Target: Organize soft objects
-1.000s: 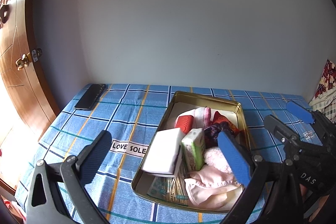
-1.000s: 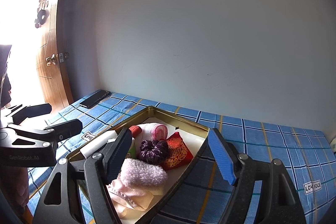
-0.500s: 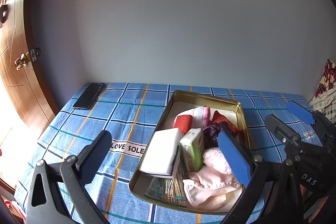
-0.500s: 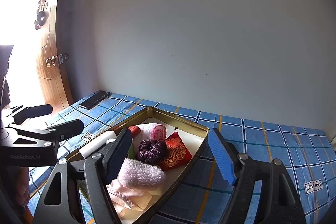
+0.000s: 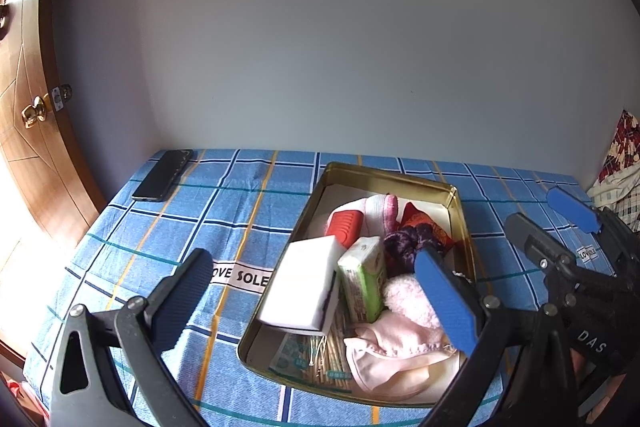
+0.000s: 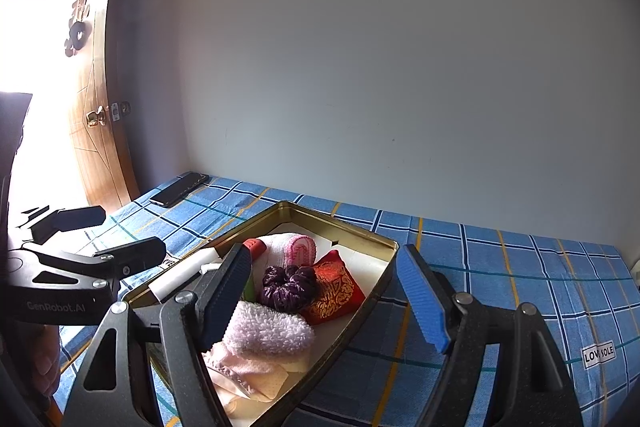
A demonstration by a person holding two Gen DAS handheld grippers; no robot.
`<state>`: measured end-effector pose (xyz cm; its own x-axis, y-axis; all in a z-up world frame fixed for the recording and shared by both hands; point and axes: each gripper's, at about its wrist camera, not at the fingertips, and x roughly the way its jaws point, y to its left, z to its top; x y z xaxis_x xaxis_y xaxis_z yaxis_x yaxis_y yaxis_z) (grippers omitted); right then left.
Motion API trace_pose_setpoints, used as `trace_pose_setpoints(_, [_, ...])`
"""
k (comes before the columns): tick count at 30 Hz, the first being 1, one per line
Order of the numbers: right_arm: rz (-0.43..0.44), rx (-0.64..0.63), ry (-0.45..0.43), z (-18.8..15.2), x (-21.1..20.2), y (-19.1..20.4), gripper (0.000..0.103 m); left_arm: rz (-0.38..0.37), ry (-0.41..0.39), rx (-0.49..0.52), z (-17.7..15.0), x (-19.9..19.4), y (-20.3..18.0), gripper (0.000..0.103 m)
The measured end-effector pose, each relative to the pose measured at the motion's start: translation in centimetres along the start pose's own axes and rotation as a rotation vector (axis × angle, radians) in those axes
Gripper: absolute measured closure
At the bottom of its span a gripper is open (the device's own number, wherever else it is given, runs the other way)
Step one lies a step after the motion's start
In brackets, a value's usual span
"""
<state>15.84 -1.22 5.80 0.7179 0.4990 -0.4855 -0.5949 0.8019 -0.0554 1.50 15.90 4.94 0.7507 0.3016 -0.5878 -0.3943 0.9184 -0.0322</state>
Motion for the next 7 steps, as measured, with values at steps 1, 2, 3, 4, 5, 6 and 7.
trace_pose_setpoints(1, [0.001,0.000,0.000,-0.03,-0.01,-0.02,0.026,0.003,-0.002,0.006,-0.03,-0.05,-0.10,0.000])
trace_pose_setpoints(2, [0.000,-0.001,0.000,-0.05,0.00,-0.01,0.026,0.007,-0.004,0.009,-0.05,-0.08,-0.17,0.000])
trace_pose_setpoints(3, [0.000,-0.002,0.000,-0.08,-0.02,0.00,0.026,0.008,-0.007,0.011,-0.08,-0.15,-0.24,0.000])
trace_pose_setpoints(4, [0.000,-0.002,0.000,-0.09,-0.03,-0.01,0.026,0.005,-0.009,0.016,-0.11,-0.21,-0.37,0.000])
trace_pose_setpoints(5, [0.000,-0.003,0.000,-0.10,-0.05,-0.04,0.026,0.005,-0.013,0.018,-0.12,-0.29,-0.43,0.000])
trace_pose_setpoints(6, [0.000,-0.002,0.000,-0.13,-0.07,-0.06,0.026,0.004,-0.016,0.019,-0.09,-0.38,-0.47,0.000])
trace_pose_setpoints(7, [0.001,-0.001,0.000,-0.10,-0.06,-0.07,0.026,0.001,-0.019,0.018,-0.04,-0.49,-0.49,0.000])
